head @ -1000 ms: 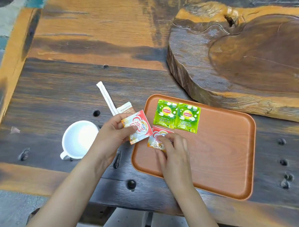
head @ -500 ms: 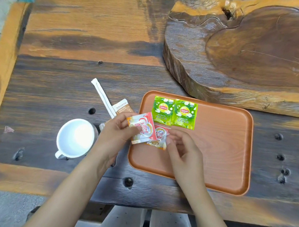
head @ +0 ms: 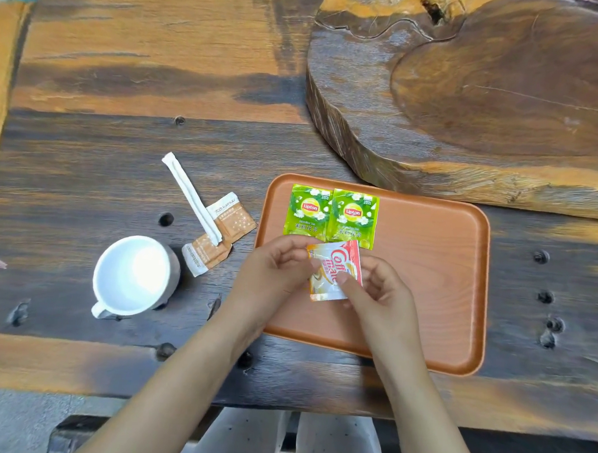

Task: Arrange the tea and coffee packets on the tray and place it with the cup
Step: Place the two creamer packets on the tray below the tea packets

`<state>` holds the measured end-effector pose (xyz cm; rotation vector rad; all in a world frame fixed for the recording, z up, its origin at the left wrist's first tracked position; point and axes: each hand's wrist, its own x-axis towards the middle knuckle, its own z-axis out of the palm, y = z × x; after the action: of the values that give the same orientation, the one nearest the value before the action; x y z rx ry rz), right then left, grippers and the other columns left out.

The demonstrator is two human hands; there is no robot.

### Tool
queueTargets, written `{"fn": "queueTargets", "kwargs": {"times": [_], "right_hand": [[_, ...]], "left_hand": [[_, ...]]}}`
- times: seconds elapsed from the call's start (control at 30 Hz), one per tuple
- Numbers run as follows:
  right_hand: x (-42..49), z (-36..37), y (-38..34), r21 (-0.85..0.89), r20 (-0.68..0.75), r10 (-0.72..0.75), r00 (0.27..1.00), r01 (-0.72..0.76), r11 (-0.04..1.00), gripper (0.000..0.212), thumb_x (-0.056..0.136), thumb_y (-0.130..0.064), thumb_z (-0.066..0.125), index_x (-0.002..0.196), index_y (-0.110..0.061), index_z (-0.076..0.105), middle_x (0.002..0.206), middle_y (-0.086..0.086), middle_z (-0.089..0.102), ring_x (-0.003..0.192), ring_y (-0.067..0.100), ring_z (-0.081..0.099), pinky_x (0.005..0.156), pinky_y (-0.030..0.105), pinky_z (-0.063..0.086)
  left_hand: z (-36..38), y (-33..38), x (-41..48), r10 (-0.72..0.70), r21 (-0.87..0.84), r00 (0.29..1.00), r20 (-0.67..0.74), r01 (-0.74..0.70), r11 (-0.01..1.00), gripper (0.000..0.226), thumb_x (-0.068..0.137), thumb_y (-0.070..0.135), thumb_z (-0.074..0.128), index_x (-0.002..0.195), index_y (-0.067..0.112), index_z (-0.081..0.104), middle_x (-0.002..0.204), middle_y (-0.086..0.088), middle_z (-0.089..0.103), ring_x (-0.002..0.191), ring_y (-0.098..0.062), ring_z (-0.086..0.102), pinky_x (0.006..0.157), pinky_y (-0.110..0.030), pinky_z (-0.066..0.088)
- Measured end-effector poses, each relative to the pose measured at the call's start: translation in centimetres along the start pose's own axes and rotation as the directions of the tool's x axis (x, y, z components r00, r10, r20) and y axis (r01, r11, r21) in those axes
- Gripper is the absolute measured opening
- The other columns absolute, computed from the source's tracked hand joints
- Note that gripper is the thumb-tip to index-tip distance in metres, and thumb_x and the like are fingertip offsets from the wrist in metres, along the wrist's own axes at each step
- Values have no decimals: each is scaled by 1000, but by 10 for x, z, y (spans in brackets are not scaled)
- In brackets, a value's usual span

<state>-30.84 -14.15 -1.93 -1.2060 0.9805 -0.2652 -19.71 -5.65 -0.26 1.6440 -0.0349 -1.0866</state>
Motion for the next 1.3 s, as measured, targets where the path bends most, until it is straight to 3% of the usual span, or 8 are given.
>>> {"fn": "queueTargets", "kwargs": {"times": [0.23,0.33,0.57,0.67,0.87,1.03,1.13,1.3], "right_hand": [[2,-23,-8,-95,123,-35,992,47,994,17,86,-12,61,98,-24,66,85,1,71,76,11,61,71,26,48],[5,-28,-11,-63,93,-8,996,13,998,13,83,-19,64,95,-23,67,83,22,69,72,17,58,69,31,46],[-10,-28,2,201,12,140,990,-140,970,10,85,-4,60,86,-13,65,71,1,69,65,10,59,60,21,48],[-12,-28,3,279,-148,157,976,-111,954,14,86,-3,57,84,-15,64,69,-5,72,62,5,60,52,14,46],[0,-36,9,-121,-201,49,978,-75,990,9,86,-15,62,78,-20,63,69,3,65,61,13,51,63,31,41],[5,-12,17,-253,-166,33,986,-75,965,17,83,-13,64,71,-24,59,68,-2,67,65,17,61,63,25,45],[5,-5,20,-415,-210,-24,977,-66,907,19,83,-15,64,72,-26,54,67,-12,63,62,11,59,59,13,42],[2,1,25,-733,-247,-219,944,-34,679,15,80,-23,65,85,-11,57,89,8,62,89,28,56,74,34,42]], "left_hand": [[5,4,-2,56,273,989,134,-91,958,31,77,3,68,96,27,68,64,13,55,56,5,51,60,-7,43],[9,6,-1,63,231,996,60,-75,970,27,77,0,66,85,26,66,70,6,53,60,-1,54,61,-9,47],[31,-7,-12,-118,-166,993,-6,116,979,19,78,-6,62,79,12,55,84,-18,57,78,-23,60,77,-34,56],[38,-16,-19,-4,-42,999,-52,2,999,22,75,-1,68,82,17,56,81,-4,63,80,-15,61,80,-25,53],[0,-36,-6,549,829,836,-17,-295,475,30,77,10,61,106,15,65,107,2,65,102,-8,47,91,2,22],[-10,-58,9,519,881,849,97,-316,352,30,78,16,62,108,17,66,120,-3,63,111,-23,51,97,-31,38],[-9,-62,10,544,873,834,92,-331,359,27,79,17,63,105,16,67,120,-4,63,110,-21,48,96,-29,37],[-9,-62,12,565,865,819,98,-351,359,27,79,16,64,105,15,67,119,-5,63,110,-18,45,96,-27,36]]}}
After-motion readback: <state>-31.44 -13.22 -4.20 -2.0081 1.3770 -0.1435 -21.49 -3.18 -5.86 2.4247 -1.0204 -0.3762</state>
